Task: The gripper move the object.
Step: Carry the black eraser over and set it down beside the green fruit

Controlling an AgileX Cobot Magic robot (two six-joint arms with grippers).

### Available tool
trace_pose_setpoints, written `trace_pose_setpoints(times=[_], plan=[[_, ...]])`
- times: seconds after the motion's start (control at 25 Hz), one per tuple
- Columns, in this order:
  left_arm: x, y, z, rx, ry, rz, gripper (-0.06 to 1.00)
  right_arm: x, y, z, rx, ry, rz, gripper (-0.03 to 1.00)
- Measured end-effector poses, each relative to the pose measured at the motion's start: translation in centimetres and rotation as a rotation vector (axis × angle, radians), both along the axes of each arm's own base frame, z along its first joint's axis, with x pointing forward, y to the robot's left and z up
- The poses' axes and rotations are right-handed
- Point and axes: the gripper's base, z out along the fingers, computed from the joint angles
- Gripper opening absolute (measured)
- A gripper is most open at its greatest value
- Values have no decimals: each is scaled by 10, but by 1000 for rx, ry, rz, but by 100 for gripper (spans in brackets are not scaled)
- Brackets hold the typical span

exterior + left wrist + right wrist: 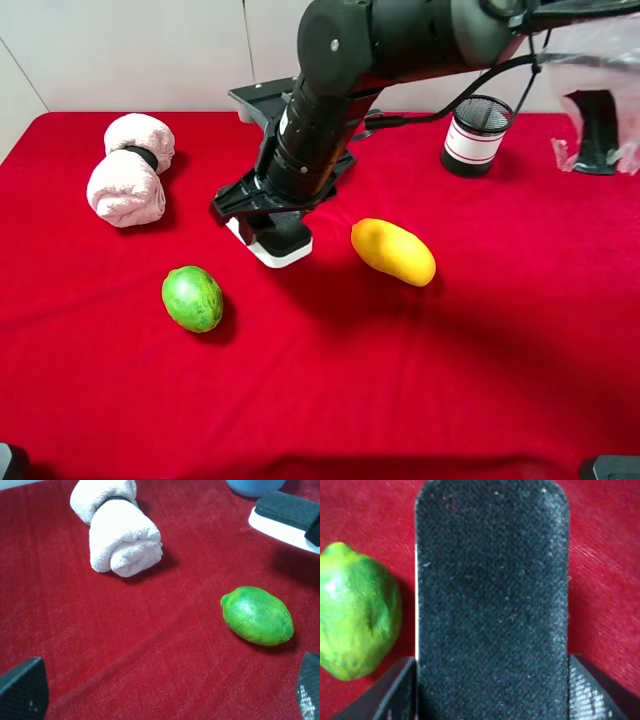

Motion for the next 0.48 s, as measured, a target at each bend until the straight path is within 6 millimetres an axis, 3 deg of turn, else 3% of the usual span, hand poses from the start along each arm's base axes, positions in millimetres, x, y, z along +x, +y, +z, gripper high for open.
trace_pose_setpoints(times=[0.48], plan=[[0,0,0,0,0,0,98,-3,12,-31,-16,20,7,45]])
